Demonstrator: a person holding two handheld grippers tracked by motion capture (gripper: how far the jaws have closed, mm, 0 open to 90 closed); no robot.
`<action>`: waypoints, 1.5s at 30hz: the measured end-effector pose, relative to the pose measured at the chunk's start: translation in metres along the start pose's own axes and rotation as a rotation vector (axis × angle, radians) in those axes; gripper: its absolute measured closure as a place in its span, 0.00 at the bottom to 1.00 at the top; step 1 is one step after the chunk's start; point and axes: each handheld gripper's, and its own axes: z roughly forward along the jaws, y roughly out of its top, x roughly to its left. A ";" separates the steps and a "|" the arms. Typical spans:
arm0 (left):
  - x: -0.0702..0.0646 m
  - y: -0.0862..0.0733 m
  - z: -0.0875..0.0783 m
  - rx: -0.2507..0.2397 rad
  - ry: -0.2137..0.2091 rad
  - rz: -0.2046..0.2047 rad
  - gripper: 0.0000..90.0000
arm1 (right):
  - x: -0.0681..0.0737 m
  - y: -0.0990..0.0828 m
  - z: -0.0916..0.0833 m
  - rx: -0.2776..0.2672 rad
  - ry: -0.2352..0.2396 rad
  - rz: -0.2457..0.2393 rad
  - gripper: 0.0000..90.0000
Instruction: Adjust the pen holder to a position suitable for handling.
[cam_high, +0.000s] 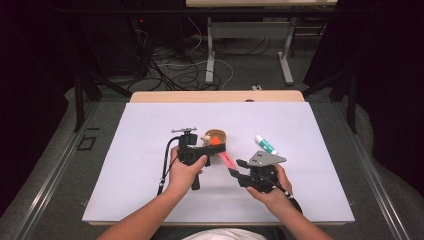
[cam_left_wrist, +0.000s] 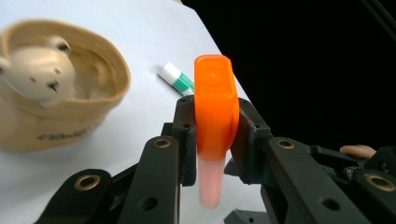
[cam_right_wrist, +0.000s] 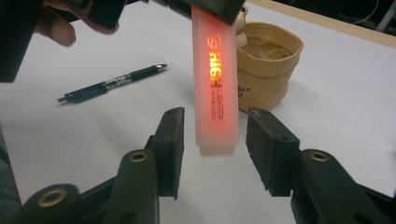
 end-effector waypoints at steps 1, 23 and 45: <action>0.000 0.002 -0.001 -0.003 0.004 0.004 0.82 | 0.000 0.000 0.000 -0.002 -0.001 0.003 0.60; -0.014 0.054 -0.016 -0.106 0.124 0.190 0.82 | -0.005 -0.004 0.006 0.025 0.013 0.007 0.49; 0.009 0.077 -0.014 -0.154 0.227 0.262 0.82 | -0.014 -0.011 0.011 0.105 0.018 0.025 0.41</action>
